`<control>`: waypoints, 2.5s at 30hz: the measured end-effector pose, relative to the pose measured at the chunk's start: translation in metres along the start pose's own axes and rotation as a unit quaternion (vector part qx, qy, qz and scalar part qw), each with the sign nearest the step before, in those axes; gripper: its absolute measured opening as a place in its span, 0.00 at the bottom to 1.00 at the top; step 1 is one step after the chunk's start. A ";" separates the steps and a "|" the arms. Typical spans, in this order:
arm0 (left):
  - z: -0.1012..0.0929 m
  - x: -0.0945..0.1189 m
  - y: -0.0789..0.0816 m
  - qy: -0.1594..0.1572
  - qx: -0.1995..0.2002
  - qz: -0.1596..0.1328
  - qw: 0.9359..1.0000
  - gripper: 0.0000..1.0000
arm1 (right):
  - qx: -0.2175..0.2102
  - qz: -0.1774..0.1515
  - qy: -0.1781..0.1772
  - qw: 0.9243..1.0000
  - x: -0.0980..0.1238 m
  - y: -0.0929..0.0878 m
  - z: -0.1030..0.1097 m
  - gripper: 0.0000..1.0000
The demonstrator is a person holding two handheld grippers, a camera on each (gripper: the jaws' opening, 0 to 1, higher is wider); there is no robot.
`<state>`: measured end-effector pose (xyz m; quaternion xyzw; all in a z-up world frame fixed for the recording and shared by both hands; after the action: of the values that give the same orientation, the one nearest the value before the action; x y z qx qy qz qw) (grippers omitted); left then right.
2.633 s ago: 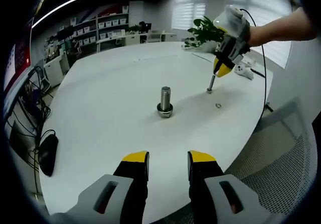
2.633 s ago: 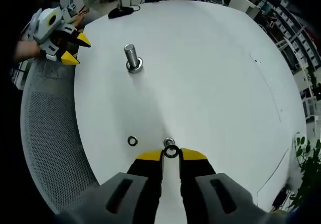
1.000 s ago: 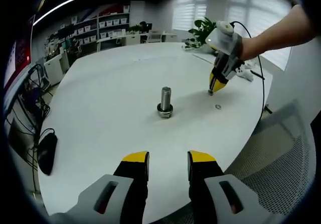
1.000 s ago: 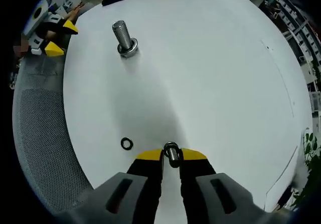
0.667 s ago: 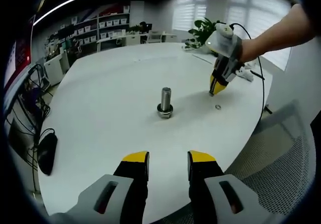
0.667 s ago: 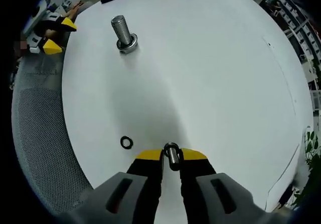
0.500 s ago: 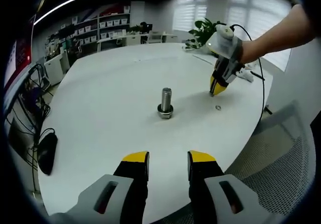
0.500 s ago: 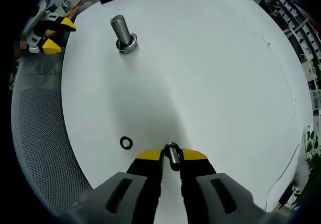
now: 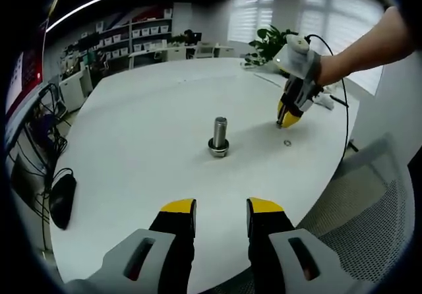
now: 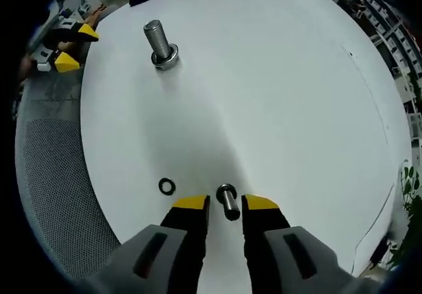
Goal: Place the washer onto the threaded stud by aligning its center hole with the stud, sliding it down to the base, and recovering from edge contact or off-axis alignment until the washer reaches the visible bottom stop.
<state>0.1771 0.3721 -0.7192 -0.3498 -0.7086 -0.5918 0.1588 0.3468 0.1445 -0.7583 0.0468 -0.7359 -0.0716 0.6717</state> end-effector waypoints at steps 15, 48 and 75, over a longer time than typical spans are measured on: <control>0.001 0.000 -0.001 0.003 -0.002 0.002 1.000 0.29 | -0.007 -0.025 -0.005 1.000 0.007 0.007 0.002 0.28; 0.002 -0.001 -0.001 0.009 -0.005 0.003 1.000 0.29 | -0.014 -0.035 0.011 0.999 0.009 -0.011 0.033 0.28; 0.003 0.000 0.001 0.012 -0.003 -0.001 1.000 0.29 | 0.016 -0.045 0.029 0.998 -0.005 0.013 0.051 0.25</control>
<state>0.1778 0.3752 -0.7192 -0.3427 -0.7052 -0.5982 0.1657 0.2968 0.1602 -0.7658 0.0926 -0.7141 -0.0884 0.6882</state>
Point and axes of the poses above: the point that each gripper's makers call its tool centre point, and the gripper's own axes: x roughly backward along the fingers, z roughly to its left, y roughly out of its top, the point moved 3 cm from there along x, roughly backward along the fingers, and after that the axes turned 12 degrees about x, right-handed, at the moved point
